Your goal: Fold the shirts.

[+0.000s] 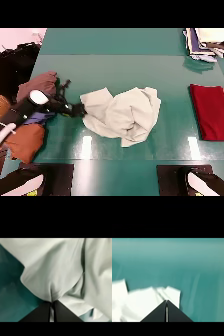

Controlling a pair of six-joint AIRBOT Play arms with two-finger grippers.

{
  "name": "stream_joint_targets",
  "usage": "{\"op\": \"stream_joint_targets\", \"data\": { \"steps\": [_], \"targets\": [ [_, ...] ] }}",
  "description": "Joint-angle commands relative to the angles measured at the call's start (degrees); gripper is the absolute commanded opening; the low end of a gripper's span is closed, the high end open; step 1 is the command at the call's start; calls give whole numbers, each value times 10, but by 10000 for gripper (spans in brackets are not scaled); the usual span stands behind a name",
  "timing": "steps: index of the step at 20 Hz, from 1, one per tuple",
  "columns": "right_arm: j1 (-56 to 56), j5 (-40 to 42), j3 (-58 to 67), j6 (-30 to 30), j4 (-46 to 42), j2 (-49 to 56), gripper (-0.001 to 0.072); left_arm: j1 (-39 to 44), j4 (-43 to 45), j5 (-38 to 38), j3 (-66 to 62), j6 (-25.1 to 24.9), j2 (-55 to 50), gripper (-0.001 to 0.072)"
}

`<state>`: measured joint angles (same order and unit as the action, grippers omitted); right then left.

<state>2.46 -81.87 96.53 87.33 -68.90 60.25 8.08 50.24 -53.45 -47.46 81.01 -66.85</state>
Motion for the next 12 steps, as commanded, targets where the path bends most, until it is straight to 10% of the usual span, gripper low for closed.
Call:
{"op": "stream_joint_targets", "data": {
  "steps": [1, 4, 12],
  "targets": [
    [0, -43, -74, 0, -1, 29, 19, -71, 41, -12, -85, -1, 0, 28],
    [0, 17, -219, 0, 0, 68, 496, -89, 47, -12, -109, -5, 0, 28],
    [1, 187, -322, -131, 241, 294, 490, -89, 52, -10, -109, -5, 0, 27]
  ]
}}
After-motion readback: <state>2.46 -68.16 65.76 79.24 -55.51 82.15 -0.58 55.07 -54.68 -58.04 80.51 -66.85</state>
